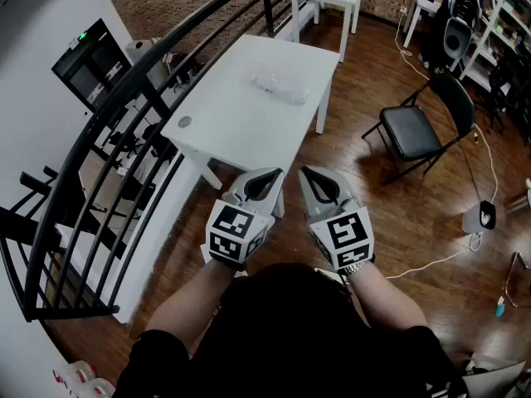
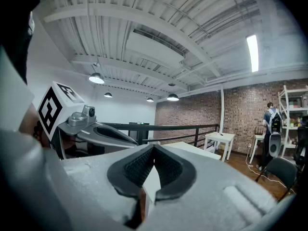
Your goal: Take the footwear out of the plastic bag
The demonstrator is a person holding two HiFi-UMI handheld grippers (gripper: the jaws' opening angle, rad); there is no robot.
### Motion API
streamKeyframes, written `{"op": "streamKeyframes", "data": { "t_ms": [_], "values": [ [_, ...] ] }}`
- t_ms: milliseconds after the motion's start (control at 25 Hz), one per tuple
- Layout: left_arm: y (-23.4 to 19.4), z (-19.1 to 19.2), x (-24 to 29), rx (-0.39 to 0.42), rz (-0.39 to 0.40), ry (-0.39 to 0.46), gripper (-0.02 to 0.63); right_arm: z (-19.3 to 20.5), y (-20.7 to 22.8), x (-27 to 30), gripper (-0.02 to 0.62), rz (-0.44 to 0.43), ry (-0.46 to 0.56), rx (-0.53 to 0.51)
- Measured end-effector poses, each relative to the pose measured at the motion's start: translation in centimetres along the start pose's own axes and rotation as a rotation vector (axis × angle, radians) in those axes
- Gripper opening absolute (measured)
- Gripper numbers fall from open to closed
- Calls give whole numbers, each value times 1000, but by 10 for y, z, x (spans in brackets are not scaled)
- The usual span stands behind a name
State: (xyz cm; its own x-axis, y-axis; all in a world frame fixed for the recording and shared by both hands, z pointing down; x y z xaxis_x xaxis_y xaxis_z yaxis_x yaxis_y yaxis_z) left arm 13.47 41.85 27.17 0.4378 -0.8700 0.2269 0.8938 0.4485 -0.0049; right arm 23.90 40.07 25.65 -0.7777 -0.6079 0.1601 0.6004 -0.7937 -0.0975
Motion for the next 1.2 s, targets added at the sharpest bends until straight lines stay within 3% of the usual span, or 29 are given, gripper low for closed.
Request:
{"op": "streamKeyframes", "data": {
  "t_ms": [320, 680, 1200],
  "values": [
    [5, 0, 11, -22, -1, -24, 14, 6, 12, 0, -11, -14, -7, 14],
    [-26, 2, 31, -30, 12, -17, 14, 8, 22, 32, -11, -8, -24, 2],
    [-138, -12, 100, -107, 59, -4, 14, -9, 71, 148, -11, 37, -104, -16]
  ]
}}
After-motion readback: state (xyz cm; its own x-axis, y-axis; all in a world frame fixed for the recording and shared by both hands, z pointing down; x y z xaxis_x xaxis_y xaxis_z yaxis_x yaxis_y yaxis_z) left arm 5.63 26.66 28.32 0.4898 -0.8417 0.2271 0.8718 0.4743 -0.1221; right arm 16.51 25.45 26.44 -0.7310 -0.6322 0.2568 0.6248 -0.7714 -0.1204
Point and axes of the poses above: the fingertips, and each gripper's own axes: x forward along the fingers, y to its right, z out of its underside, the point moved 6 cm from there along -x, backward along the fingers, and after that the axes turned 1 degree about y, right-handed, at the moved point
